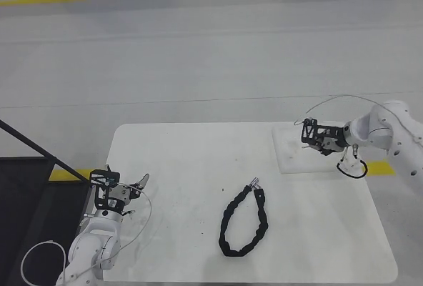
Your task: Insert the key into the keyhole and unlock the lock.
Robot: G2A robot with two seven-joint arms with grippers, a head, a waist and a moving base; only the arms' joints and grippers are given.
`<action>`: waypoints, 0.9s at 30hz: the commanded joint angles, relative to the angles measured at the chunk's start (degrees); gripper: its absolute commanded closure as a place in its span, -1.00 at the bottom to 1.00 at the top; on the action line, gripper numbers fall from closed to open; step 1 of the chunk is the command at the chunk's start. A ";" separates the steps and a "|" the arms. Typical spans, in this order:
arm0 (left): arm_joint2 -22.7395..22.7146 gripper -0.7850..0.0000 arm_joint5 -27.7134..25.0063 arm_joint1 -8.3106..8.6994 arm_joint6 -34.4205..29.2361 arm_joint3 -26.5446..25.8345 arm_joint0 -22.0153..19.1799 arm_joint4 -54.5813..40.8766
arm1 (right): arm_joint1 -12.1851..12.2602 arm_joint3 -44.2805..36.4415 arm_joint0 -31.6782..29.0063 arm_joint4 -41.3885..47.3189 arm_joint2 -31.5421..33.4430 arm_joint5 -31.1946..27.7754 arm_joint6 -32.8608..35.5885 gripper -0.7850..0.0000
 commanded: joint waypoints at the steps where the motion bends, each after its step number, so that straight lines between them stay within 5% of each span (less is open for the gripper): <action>1: 0.00 -1.00 0.00 0.00 0.00 0.00 0.00 0.00 | 1.51 -1.65 -2.15 0.51 1.35 0.03 -1.70 1.00; 12: 0.00 -1.00 0.00 0.00 0.00 0.00 0.00 0.00 | 6.39 -7.50 -9.35 1.62 0.43 0.03 -16.82 1.00; 27: 0.00 -1.00 0.00 0.00 0.00 0.00 0.00 0.00 | 8.35 -2.56 -6.89 -5.60 -14.54 0.03 -50.43 1.00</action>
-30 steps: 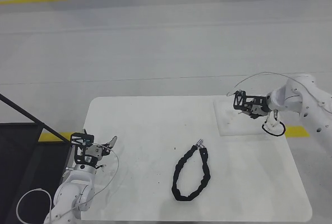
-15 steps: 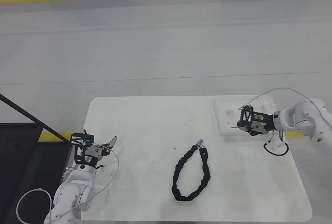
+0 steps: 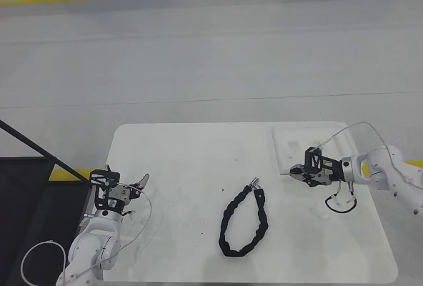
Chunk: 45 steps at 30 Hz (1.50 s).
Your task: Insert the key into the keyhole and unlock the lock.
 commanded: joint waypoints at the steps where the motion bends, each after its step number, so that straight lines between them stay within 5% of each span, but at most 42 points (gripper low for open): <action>1: 0.00 -1.00 0.00 0.00 0.00 0.00 0.00 0.00 | 0.60 1.36 0.49 -2.60 -2.08 0.00 -6.98 1.00; 11: 0.00 -1.00 0.00 0.00 0.00 0.00 0.00 0.00 | 5.41 5.48 1.12 -20.06 -8.30 0.00 -37.40 1.00; 18: 0.00 -1.00 0.00 0.00 0.00 0.00 0.00 0.00 | 8.50 2.16 -0.65 -20.66 -7.42 1.46 -39.42 1.00; 27: 0.28 -1.00 -0.60 0.01 -0.05 -0.44 -0.22 0.73 | 8.50 2.16 -0.65 -20.66 -7.42 1.46 -39.42 1.00; 45: 10.81 -1.00 -4.20 -0.41 -5.56 -10.77 -2.57 16.78 | 8.50 2.16 -0.65 -20.66 -7.42 1.46 -39.42 1.00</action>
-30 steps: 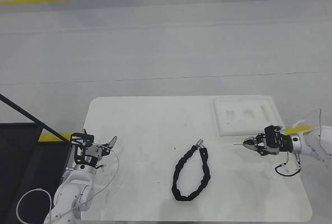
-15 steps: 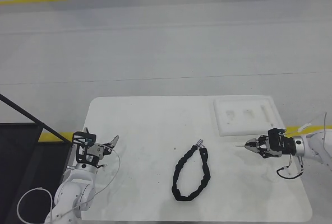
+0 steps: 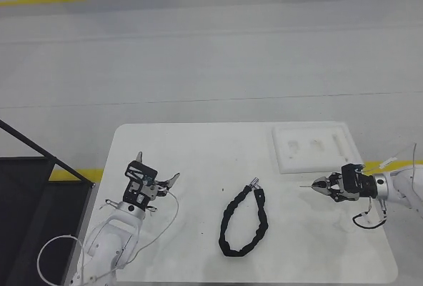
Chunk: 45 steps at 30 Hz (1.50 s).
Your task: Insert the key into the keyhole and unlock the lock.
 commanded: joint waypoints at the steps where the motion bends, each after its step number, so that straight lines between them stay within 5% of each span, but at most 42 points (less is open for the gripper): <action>1: 2.65 -1.00 0.64 -0.18 -0.16 -0.88 0.07 2.90 | 0.00 0.00 0.00 0.00 0.00 0.00 0.00 1.00; 15: 17.06 -1.00 4.57 -2.33 -4.36 2.03 -8.08 12.81 | 0.00 0.00 0.00 0.00 0.00 0.00 0.00 1.00; 34: 17.45 -1.00 5.04 -2.49 -4.57 2.74 -8.39 12.24 | 0.00 0.00 0.00 0.00 0.00 0.00 0.00 1.00; 40: 16.33 -1.00 -3.80 -2.39 -10.38 2.24 -9.66 7.21 | 0.00 0.00 0.00 0.00 0.00 0.00 0.00 1.00; 45: 17.58 -1.00 -13.72 -2.75 -23.47 2.13 -13.40 -1.95 | 0.00 0.00 0.00 0.00 0.00 0.00 0.00 1.00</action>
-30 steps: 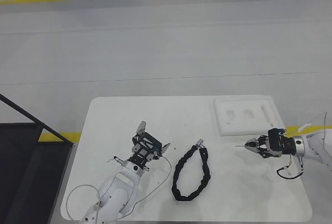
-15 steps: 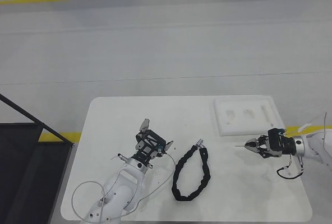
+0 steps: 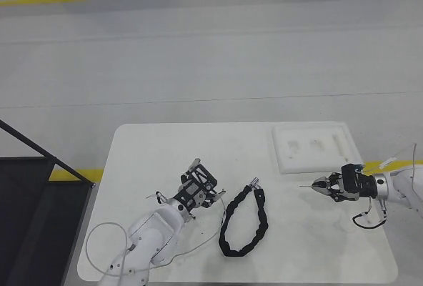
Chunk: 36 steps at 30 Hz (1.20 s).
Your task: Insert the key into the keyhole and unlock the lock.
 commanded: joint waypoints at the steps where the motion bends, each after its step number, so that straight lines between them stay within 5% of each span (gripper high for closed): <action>1: 0.93 -1.00 -3.95 -0.35 -6.53 0.14 -2.16 -6.89 | 0.00 0.00 0.00 0.00 0.00 0.00 0.00 1.00; 7: 5.37 -1.00 -6.95 -1.65 -16.71 2.54 -9.31 -19.15 | 0.00 0.00 0.00 0.00 0.00 0.00 0.00 1.00; 16: 11.90 -1.00 -1.05 -4.20 -27.58 9.90 -19.06 -35.12 | 0.00 0.00 0.00 0.00 0.00 0.00 0.00 1.00; 25: 16.05 -1.00 9.81 -6.26 -24.74 17.54 -24.15 -35.36 | 0.00 0.00 0.00 0.00 0.00 0.00 0.00 1.00; 36: 16.03 -1.00 9.89 -6.26 -24.62 17.65 -23.95 -35.47 | 0.00 0.00 0.00 0.00 0.00 0.00 0.00 1.00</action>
